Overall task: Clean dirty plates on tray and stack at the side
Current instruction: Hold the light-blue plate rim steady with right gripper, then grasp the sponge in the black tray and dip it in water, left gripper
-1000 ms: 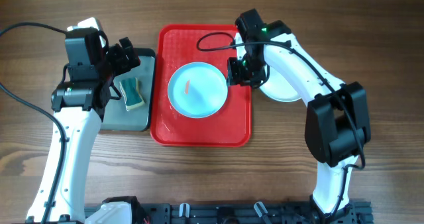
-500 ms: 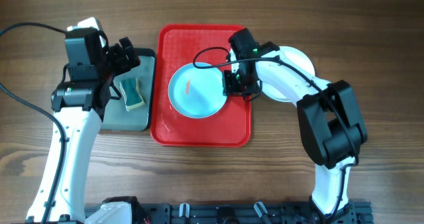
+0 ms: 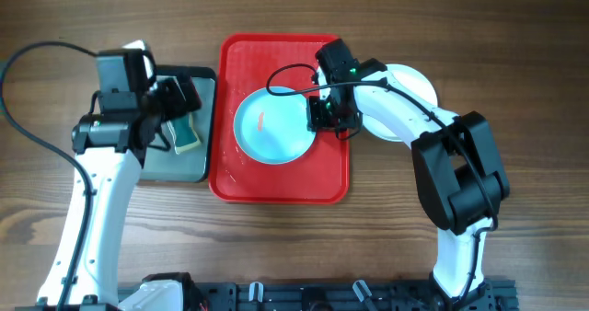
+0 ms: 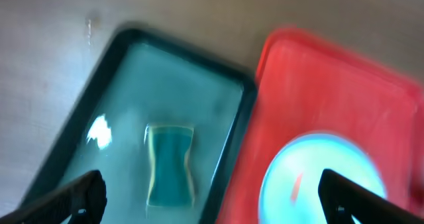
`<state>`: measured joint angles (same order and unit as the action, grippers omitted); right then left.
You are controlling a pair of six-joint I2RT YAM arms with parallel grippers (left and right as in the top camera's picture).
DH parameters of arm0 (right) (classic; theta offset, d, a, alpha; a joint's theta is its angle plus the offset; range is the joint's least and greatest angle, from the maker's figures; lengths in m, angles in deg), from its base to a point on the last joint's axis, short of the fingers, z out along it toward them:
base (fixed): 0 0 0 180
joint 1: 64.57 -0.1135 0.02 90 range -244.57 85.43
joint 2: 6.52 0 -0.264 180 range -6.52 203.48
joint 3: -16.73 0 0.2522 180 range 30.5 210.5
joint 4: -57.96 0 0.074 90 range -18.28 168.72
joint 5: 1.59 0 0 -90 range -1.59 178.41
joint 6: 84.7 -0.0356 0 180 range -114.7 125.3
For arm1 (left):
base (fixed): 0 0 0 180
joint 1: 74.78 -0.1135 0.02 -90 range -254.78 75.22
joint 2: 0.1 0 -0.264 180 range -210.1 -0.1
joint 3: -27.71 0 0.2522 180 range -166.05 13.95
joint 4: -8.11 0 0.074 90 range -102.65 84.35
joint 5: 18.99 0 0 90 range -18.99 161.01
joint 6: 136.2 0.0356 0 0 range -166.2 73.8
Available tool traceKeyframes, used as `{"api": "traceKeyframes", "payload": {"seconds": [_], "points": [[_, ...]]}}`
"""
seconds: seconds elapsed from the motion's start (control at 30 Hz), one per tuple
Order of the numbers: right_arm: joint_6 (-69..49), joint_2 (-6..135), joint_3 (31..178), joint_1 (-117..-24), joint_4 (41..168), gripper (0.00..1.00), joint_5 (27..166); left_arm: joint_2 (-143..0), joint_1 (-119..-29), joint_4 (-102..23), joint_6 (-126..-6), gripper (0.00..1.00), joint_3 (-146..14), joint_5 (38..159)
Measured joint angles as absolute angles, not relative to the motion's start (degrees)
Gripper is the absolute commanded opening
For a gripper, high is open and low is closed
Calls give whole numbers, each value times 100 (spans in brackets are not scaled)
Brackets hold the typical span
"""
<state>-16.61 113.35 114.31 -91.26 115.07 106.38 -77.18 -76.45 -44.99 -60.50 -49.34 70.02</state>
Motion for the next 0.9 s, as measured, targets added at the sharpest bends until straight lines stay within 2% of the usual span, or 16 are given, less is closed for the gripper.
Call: {"api": "traceKeyframes", "payload": {"seconds": [0.1, 0.3, 0.37, 0.4, 0.43, 0.6, 0.67, 0.7, 0.73, 0.83, 0.9], "points": [[-1677, 11335, 11431, -9126, 11503, 30, 10638, -7902, -7645, -4874, -6065, 91, -4932, 6934], [-1679, 11335, 11431, -9126, 11488, 30, 10638, -8546, -7645, -4833, -6070, 96, -4810, 6847], [-1679, 11335, 11431, -9126, 11488, 30, 10638, -8800, -7645, -4702, -6076, 93, -4770, 6785], [-1679, 11335, 11431, -9126, 11488, 31, 10638, -8944, -7645, -4601, -6085, 89, -4753, 6768], [-1677, 11335, 11431, -9126, 11488, 34, 10638, -9043, -7645, -4544, -6098, 88, -4748, 6757], [-1699, 11335, 11431, -9126, 11485, 35, 10636, -9436, -7645, -4380, -6120, 84, -4737, 6720], [-1699, 11335, 11431, -9126, 11483, 35, 10636, -9541, -7645, -4376, -6129, 76, -4737, 6709], [-1699, 11335, 11431, -9126, 11479, 35, 10638, -9602, -7645, -4378, -6140, 66, -4737, 6696], [-1699, 11335, 11431, -9126, 11470, 35, 10638, -9674, -7645, -4374, -6127, 61, -4737, 6672], [-1699, 11335, 11431, -9126, 11455, 35, 10636, -9816, -7645, -4350, -6144, 57, -4737, 6617], [-1699, 11335, 11431, -9126, 11448, 35, 10638, -9904, -7645, -4280, -6153, 51, -4737, 6608]]}}
